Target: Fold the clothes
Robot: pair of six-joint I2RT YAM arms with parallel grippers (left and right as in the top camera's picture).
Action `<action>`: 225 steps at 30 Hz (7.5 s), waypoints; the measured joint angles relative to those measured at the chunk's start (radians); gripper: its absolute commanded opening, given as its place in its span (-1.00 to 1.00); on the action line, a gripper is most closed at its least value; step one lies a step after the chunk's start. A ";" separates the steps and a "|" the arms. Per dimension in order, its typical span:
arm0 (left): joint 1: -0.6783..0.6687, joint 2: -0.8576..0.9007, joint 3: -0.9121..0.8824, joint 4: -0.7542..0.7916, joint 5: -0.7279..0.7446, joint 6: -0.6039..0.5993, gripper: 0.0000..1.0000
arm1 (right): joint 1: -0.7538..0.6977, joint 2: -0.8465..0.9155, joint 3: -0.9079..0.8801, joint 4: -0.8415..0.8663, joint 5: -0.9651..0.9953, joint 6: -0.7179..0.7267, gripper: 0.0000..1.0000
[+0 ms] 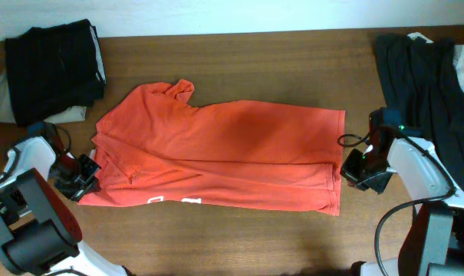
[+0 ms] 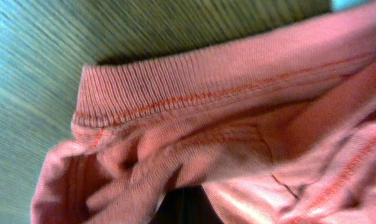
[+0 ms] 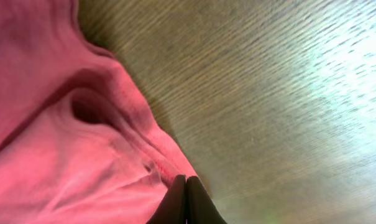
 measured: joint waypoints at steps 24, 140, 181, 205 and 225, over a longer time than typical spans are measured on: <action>-0.665 -0.076 0.233 0.552 0.017 0.080 0.98 | 0.000 0.002 0.322 -0.031 -0.204 -0.223 0.97; -0.612 0.613 1.320 -0.153 -0.112 0.435 -0.99 | 0.059 0.509 0.637 0.194 0.065 -0.299 -0.92; -0.324 0.326 0.708 -0.664 -0.393 0.069 -0.99 | 0.072 0.113 0.258 -0.337 0.059 -0.172 -0.92; -0.430 0.327 0.657 -0.441 -0.061 0.287 -0.99 | 0.087 0.108 0.187 -0.120 -0.110 -0.235 -0.89; -0.179 0.277 0.339 -0.205 0.133 0.208 -0.99 | 0.118 0.109 -0.119 0.216 -0.265 -0.211 -0.92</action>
